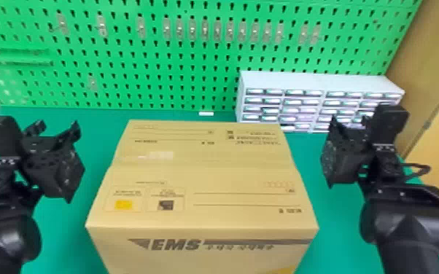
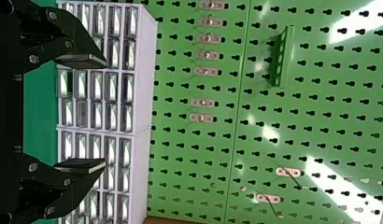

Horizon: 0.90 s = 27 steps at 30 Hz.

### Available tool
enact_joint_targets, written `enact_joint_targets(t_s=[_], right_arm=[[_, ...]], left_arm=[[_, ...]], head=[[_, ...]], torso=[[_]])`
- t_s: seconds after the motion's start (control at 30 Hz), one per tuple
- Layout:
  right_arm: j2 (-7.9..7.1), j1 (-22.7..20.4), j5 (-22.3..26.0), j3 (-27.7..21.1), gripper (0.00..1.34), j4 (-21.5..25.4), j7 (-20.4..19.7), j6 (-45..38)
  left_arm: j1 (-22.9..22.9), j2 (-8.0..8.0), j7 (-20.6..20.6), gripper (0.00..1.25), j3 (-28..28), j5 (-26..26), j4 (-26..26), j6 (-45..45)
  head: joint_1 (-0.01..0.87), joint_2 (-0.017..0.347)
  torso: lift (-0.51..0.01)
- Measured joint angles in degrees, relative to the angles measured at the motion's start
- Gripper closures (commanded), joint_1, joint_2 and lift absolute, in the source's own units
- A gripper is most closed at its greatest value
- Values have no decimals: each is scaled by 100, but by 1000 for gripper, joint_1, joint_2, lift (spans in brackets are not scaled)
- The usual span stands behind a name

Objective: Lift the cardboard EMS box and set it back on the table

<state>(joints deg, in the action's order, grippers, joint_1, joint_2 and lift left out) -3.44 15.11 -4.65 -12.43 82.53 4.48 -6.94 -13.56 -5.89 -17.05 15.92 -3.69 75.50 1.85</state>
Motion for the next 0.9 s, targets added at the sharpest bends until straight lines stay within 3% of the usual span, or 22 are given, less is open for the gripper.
enact_joint_targets(t_s=[0.9], right_arm=[[-16, -22, -9, -8, 509, 0, 0, 0]], left_arm=[[3, 0, 0, 432, 14, 9, 0, 0]], head=[[678, -17]], torso=[[0]])
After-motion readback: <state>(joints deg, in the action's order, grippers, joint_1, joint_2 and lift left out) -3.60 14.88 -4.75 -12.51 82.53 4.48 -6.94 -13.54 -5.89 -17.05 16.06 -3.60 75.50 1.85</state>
